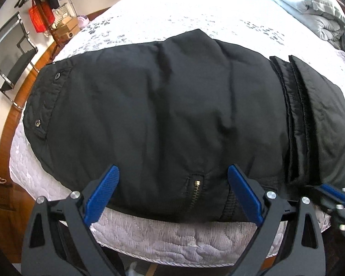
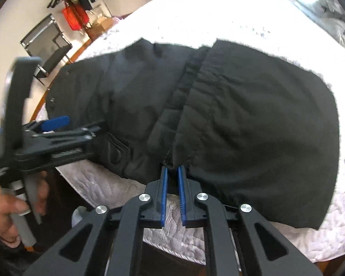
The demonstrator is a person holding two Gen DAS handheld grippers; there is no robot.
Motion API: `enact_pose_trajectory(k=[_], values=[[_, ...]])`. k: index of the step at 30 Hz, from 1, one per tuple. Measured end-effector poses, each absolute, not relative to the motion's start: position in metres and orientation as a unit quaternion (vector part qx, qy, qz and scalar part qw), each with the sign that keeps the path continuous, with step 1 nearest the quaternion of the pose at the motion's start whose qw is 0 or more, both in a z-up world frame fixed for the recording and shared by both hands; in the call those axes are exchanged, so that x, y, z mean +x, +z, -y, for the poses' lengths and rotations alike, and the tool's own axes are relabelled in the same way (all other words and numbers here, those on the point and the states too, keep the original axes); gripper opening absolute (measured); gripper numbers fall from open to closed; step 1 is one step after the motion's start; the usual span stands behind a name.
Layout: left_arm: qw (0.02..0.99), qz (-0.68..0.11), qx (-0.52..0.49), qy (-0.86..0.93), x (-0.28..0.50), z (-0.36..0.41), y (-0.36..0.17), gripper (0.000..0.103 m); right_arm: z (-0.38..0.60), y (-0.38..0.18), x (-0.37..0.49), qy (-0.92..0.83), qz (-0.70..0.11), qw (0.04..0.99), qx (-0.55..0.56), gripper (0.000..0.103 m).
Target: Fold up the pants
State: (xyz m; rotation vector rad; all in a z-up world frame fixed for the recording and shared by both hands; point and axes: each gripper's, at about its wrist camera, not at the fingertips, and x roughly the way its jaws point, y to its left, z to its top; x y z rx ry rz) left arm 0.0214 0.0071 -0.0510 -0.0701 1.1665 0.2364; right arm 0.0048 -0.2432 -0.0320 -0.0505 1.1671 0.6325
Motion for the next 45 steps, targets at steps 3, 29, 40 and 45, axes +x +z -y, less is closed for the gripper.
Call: enact_pose_trajectory(k=[3, 29, 40, 45], values=[[0.828, -0.548, -0.033, 0.111, 0.022, -0.008, -0.05, 0.095, 0.24, -0.031, 0.002, 0.305, -0.537, 0.787, -0.014, 0.009], [0.828, -0.548, -0.057, 0.103, 0.02, -0.017, -0.051, 0.095, 0.275, -0.04, 0.033, 0.249, -0.562, 0.786, 0.061, 0.035], [0.827, -0.549, -0.061, 0.101, 0.016, -0.021, -0.052, 0.095, 0.27, -0.003, 0.079, 0.226, -0.527, 0.817, 0.056, 0.035], [0.829, -0.548, -0.065, 0.097, 0.012, -0.025, -0.049, 0.095, 0.262, -0.012, 0.137, 0.198, -0.534, 0.816, 0.096, 0.035]])
